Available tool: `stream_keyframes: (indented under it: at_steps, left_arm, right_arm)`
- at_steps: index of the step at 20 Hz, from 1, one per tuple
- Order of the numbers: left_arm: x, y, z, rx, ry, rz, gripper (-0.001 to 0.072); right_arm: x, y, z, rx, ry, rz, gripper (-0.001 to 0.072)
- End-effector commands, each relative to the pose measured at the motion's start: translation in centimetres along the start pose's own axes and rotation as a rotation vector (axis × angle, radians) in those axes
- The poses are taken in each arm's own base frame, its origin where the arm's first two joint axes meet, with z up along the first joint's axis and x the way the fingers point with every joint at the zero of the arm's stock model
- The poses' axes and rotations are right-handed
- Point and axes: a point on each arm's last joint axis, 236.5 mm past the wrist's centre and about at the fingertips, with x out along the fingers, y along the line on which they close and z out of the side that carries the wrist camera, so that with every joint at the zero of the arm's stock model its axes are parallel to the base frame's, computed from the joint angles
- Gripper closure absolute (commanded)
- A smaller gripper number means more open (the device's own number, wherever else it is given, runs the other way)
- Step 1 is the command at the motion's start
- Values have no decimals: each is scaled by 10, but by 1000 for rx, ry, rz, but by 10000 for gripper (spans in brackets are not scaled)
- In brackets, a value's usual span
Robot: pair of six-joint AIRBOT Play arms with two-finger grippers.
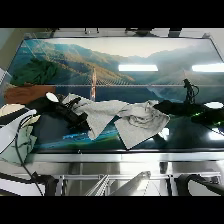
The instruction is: Fold the shirts.
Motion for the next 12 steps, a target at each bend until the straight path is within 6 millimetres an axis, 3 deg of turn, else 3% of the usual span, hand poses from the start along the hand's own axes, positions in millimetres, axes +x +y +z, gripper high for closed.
stream_keyframes:
  at_steps: [1,3,4,6,9,11,12]
  left_arm:
    - [-11,-17,26,95,-34,29,688]
    - [-52,-45,41,170,-130,-6,688]
    - [-84,-74,46,217,-204,-84,688]
    - [-168,-147,38,364,-378,-304,688]
    - [-308,-233,-18,603,-671,-546,687]
    - [-378,-266,-73,747,-842,-603,686]
    - [-401,-274,-96,797,-913,-599,687]
  right_arm:
    - [-2,5,-3,2,15,25,693]
    - [-14,15,-2,-1,16,66,693]
    - [-26,25,3,-16,11,100,693]
    - [-63,58,27,-89,-56,172,693]
    - [-144,129,84,-242,-301,264,693]
    - [-200,179,108,-357,-466,299,693]
    - [-224,203,113,-417,-534,306,693]
